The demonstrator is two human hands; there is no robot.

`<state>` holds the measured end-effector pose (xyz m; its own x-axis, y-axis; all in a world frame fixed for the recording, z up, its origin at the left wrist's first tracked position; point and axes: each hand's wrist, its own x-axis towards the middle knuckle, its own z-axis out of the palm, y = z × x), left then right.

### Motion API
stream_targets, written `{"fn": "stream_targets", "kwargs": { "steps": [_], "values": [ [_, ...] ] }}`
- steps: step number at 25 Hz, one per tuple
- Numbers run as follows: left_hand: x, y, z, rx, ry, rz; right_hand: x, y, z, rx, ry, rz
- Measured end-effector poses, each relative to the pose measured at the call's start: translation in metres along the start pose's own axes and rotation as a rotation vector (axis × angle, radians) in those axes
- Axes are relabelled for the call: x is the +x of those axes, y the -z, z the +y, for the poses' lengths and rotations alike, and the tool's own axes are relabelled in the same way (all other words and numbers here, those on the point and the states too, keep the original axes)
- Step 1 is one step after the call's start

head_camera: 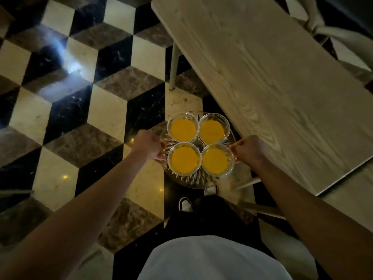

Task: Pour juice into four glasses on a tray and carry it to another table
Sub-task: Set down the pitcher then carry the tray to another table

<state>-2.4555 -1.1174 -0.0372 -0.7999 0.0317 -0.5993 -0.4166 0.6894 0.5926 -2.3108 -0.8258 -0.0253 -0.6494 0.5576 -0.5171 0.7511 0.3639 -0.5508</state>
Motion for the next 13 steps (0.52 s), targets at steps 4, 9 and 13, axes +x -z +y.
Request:
{"fn": "stream_targets", "kwargs": {
  "steps": [4,9,13],
  "values": [
    [0.047,-0.003,0.051,0.077,-0.021,0.009,0.052,0.013,-0.024,0.074,-0.059,0.029],
    [0.11,-0.018,0.124,0.101,-0.021,-0.013,0.121,0.043,-0.048,0.071,-0.101,0.077],
    [0.145,-0.032,0.181,0.232,-0.089,-0.019,0.164,0.077,-0.059,0.098,-0.141,0.067]
  ]
}}
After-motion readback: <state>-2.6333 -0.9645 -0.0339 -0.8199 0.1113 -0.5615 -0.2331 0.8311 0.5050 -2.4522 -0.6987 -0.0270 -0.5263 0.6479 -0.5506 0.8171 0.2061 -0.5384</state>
